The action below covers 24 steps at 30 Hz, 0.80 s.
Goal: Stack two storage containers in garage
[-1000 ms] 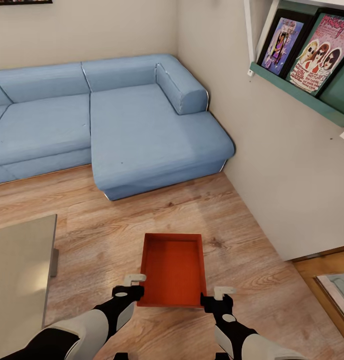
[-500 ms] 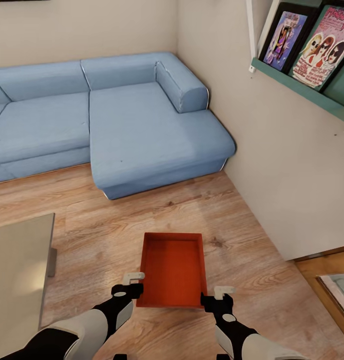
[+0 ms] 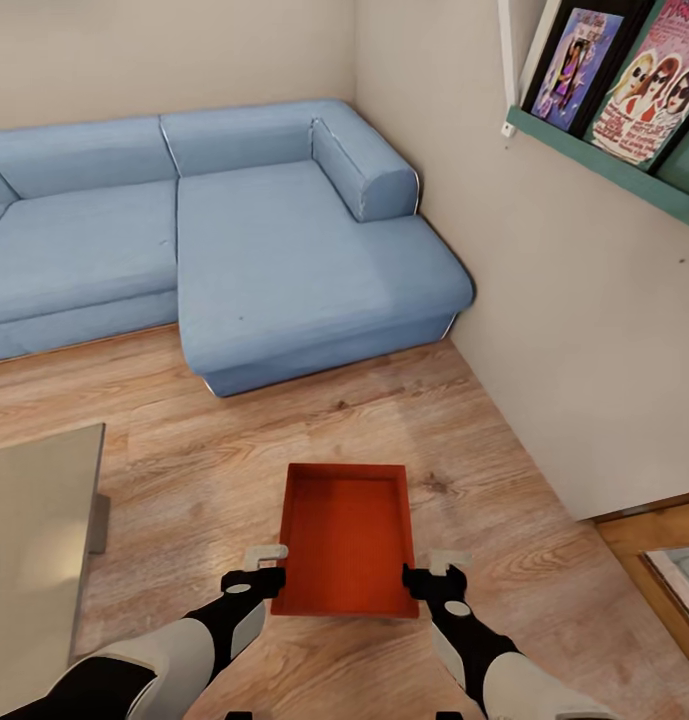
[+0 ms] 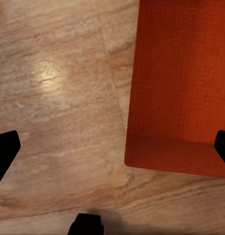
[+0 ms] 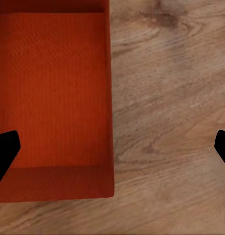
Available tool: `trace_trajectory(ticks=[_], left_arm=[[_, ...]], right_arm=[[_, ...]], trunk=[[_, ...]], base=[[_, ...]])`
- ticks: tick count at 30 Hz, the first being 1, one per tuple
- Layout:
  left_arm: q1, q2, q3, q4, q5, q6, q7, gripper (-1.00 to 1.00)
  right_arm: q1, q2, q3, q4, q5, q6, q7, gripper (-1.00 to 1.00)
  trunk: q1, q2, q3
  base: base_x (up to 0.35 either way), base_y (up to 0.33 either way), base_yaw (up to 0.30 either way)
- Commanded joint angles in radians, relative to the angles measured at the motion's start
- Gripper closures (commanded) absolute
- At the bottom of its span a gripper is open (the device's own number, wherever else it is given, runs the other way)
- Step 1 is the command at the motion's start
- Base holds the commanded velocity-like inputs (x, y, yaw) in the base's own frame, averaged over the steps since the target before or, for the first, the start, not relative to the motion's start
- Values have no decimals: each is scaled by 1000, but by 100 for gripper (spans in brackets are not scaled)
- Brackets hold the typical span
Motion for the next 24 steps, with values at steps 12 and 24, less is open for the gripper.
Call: trace_trajectory(ticks=[12, 24], left_arm=[[-1, 3, -10, 4, 8, -1, 5, -100], [-1, 3, -5, -5, 11, -9, 11, -100]], right_arm=[[0, 9, 3, -40, 16, 37, -2, -100], [0, 12, 1, -30, 0, 26, -4, -100]], trunk=[[46, -85, -38], [92, -169, -76]], base=[[0, 0, 0], [0, 0, 0]])
